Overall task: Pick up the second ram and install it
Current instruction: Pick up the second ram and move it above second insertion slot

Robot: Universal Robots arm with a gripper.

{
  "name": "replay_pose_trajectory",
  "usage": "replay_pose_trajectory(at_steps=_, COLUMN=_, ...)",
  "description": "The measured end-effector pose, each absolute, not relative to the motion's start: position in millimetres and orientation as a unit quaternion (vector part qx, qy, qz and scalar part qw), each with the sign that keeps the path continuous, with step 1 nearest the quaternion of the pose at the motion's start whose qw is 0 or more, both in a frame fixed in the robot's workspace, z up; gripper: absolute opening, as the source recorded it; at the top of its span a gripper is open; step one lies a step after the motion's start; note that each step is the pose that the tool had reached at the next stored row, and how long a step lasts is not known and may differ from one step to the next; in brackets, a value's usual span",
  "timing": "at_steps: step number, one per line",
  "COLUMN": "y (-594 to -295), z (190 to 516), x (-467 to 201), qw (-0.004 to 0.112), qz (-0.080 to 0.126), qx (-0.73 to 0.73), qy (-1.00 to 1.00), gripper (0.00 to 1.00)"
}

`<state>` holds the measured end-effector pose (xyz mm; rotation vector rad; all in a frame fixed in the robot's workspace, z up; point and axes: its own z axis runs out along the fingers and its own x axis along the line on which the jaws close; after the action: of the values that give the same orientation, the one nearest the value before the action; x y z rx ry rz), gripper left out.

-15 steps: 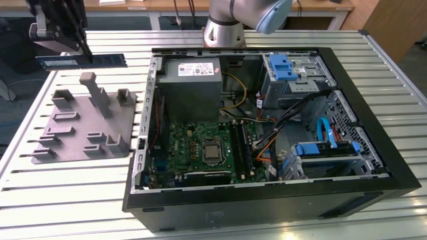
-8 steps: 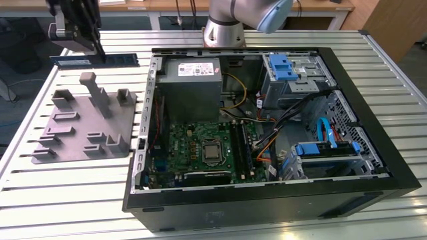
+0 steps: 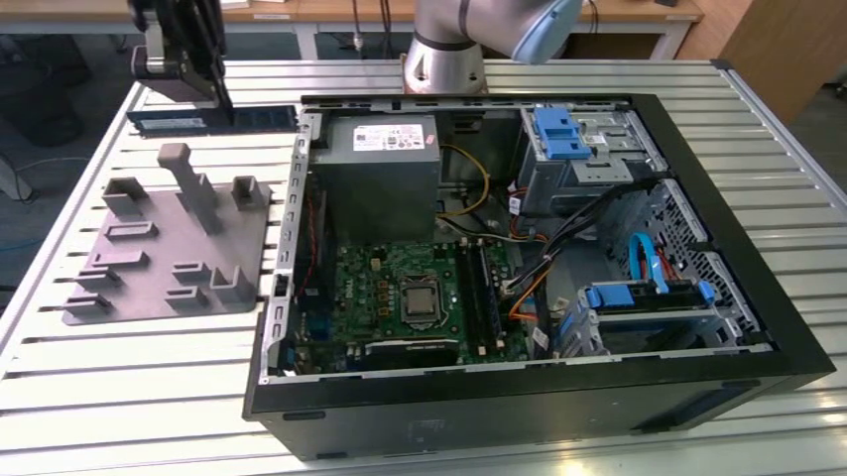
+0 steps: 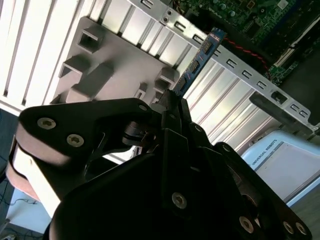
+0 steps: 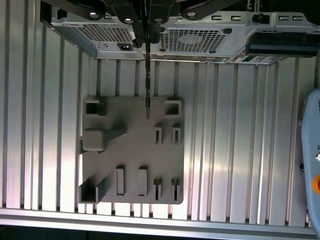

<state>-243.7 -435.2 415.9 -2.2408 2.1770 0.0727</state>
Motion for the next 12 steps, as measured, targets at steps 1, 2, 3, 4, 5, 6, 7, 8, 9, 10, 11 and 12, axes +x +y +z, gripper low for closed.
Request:
replay_pose_trajectory(at_steps=1, y=-435, z=416, x=-241, qw=0.008, qz=0.023, qx=-0.717, qy=0.697, gripper=0.14)
replay_pose_trajectory(at_steps=2, y=-435, z=416, x=-239, qw=0.008, qz=0.023, qx=-0.717, qy=0.697, gripper=0.14)
replay_pose_trajectory(at_steps=3, y=-435, z=416, x=-236, qw=0.008, qz=0.023, qx=-0.717, qy=0.697, gripper=0.14)
replay_pose_trajectory(at_steps=4, y=-435, z=416, x=-234, qw=0.008, qz=0.023, qx=-0.717, qy=0.697, gripper=0.14)
replay_pose_trajectory(at_steps=5, y=-435, z=416, x=-231, qw=0.008, qz=0.023, qx=-0.717, qy=0.697, gripper=0.14)
replay_pose_trajectory(at_steps=6, y=-435, z=416, x=-229, qw=0.008, qz=0.023, qx=-0.717, qy=0.697, gripper=0.14)
replay_pose_trajectory(at_steps=7, y=-435, z=416, x=-226, qw=0.008, qz=0.024, qx=-0.717, qy=0.697, gripper=0.14)
replay_pose_trajectory(at_steps=8, y=-435, z=416, x=-224, qw=0.008, qz=0.024, qx=-0.717, qy=0.697, gripper=0.14)
replay_pose_trajectory(at_steps=9, y=-435, z=416, x=-221, qw=0.008, qz=0.024, qx=-0.717, qy=0.697, gripper=0.14)
replay_pose_trajectory(at_steps=10, y=-435, z=416, x=-219, qw=0.008, qz=0.024, qx=-0.717, qy=0.697, gripper=0.14)
replay_pose_trajectory(at_steps=11, y=-435, z=416, x=-217, qw=0.008, qz=0.024, qx=-0.717, qy=0.697, gripper=0.14)
replay_pose_trajectory(at_steps=12, y=-435, z=416, x=-215, qw=0.008, qz=0.024, qx=-0.717, qy=0.697, gripper=0.14)
